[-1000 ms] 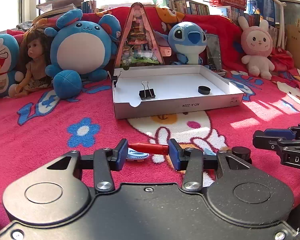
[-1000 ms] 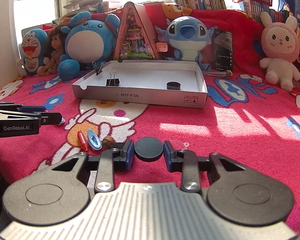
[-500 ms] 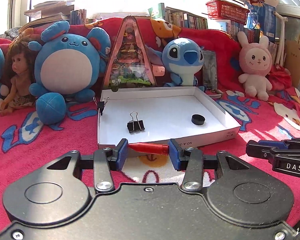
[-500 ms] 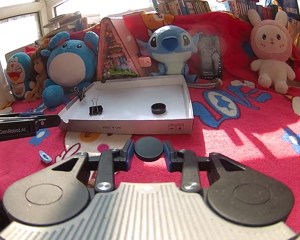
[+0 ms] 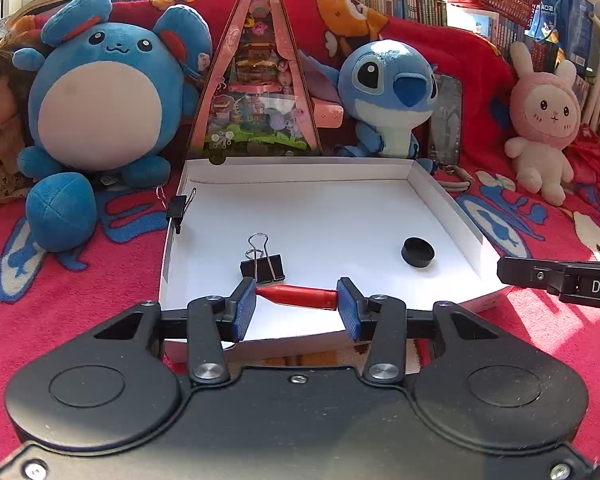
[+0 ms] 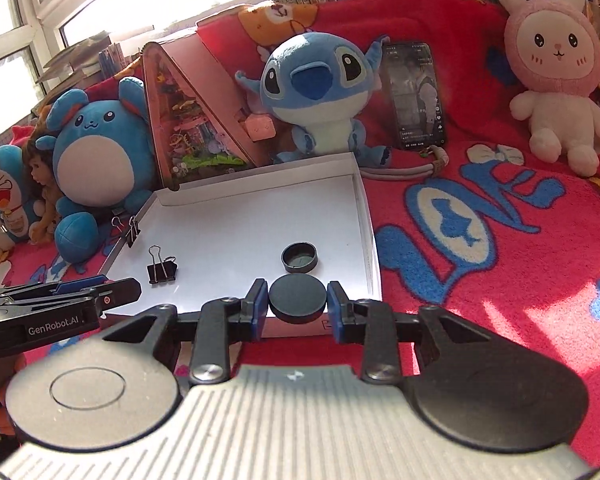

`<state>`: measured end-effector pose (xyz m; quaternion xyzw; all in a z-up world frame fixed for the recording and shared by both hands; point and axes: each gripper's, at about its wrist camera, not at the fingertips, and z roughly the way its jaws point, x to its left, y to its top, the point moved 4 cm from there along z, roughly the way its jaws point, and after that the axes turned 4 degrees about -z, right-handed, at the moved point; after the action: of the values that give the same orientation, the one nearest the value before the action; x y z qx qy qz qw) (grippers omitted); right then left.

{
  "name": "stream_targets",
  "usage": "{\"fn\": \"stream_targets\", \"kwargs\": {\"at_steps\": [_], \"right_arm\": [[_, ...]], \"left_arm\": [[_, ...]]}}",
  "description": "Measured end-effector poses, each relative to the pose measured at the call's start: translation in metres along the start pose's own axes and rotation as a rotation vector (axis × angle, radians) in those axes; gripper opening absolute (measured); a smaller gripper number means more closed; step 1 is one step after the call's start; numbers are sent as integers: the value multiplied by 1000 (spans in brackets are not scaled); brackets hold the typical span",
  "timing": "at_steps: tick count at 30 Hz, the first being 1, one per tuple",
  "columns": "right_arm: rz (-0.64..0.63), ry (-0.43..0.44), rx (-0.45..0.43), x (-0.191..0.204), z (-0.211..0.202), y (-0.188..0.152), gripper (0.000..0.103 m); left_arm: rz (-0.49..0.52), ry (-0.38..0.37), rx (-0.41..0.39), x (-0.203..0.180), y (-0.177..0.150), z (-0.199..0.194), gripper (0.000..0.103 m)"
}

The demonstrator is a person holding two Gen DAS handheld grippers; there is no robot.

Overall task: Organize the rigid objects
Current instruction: 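Carry the red stick and black lid into the box, lowering the lid onto the cup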

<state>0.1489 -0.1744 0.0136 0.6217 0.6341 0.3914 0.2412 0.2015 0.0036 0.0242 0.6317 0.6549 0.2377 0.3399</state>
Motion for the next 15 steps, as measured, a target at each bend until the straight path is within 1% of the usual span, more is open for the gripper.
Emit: {"fn": "stream_targets", "kwargs": {"at_steps": [4,9,15], "right_arm": [[7,-10,31,-3,16,11,37],[30,-11,89,-7,40,26,37],[-28,-36,127,3,64,33,37]], "left_arm": [[0,22,39,0,-1,17,42],[-3,41,66,1,-4,31,42],[-5,64,82,2,-6,44,42]]}}
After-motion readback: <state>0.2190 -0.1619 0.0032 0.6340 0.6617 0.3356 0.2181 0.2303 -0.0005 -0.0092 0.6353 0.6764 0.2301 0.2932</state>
